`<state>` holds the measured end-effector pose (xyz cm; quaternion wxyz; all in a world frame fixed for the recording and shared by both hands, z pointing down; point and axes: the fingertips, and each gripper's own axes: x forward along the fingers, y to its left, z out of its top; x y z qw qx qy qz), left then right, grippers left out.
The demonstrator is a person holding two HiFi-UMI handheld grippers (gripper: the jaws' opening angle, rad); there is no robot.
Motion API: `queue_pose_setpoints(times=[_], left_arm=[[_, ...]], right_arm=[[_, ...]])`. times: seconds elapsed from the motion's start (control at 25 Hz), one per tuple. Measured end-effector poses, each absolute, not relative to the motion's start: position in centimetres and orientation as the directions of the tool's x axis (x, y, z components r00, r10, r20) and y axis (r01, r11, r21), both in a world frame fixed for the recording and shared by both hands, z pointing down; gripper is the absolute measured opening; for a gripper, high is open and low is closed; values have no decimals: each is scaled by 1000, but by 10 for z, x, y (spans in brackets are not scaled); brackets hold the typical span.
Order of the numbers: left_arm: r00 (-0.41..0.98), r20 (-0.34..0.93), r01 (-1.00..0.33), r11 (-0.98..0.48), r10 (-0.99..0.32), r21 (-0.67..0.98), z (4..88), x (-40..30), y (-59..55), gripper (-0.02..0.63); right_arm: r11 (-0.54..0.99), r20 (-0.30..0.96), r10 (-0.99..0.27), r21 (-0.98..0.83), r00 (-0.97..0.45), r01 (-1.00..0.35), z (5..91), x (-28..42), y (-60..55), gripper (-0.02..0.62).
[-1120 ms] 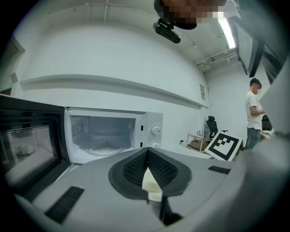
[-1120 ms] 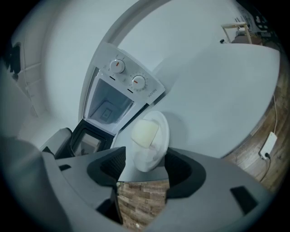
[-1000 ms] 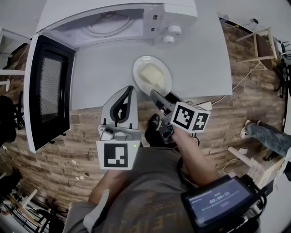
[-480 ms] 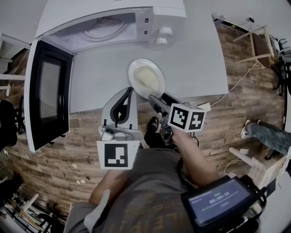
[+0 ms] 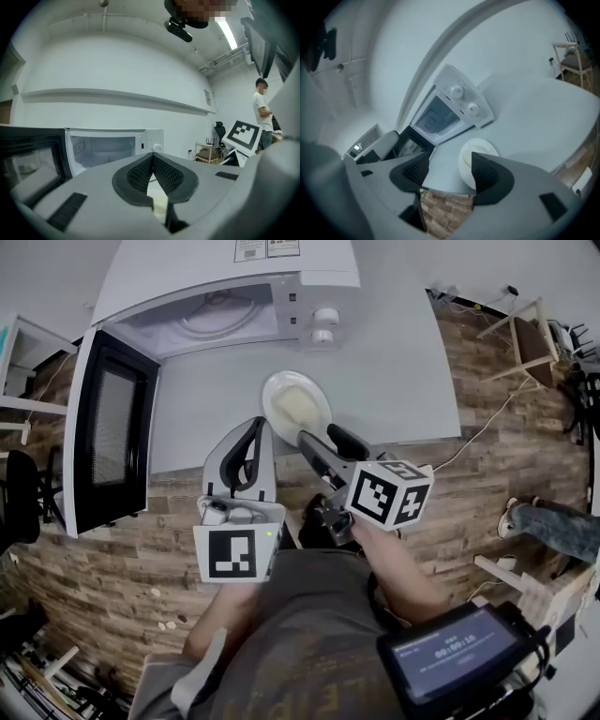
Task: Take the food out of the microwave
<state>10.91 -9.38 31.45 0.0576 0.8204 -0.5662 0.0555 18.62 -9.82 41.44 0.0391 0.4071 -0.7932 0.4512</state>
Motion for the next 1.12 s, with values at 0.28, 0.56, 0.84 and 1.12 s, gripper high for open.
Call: queue_pose_setpoints(times=[0.28, 0.56, 0.84, 1.12], left_arm=[[336, -16, -941, -336, -942, -37, 237, 109, -95, 8], [289, -98, -956, -282, -952, -76, 198, 106, -85, 8], [272, -92, -960, -264, -958, -97, 195, 100, -80, 8], [277, -95, -958, -267, -956, -108, 192, 103, -77, 8]], right_arm=[[588, 75, -742, -403, -666, -701, 268, 172, -104, 67], [619, -5, -784, -84, -621, -781, 222, 164, -93, 23], [628, -48, -778, -48, -627, -776, 207, 155, -92, 8], [624, -48, -781, -32, -623, -781, 209, 155, -88, 6]])
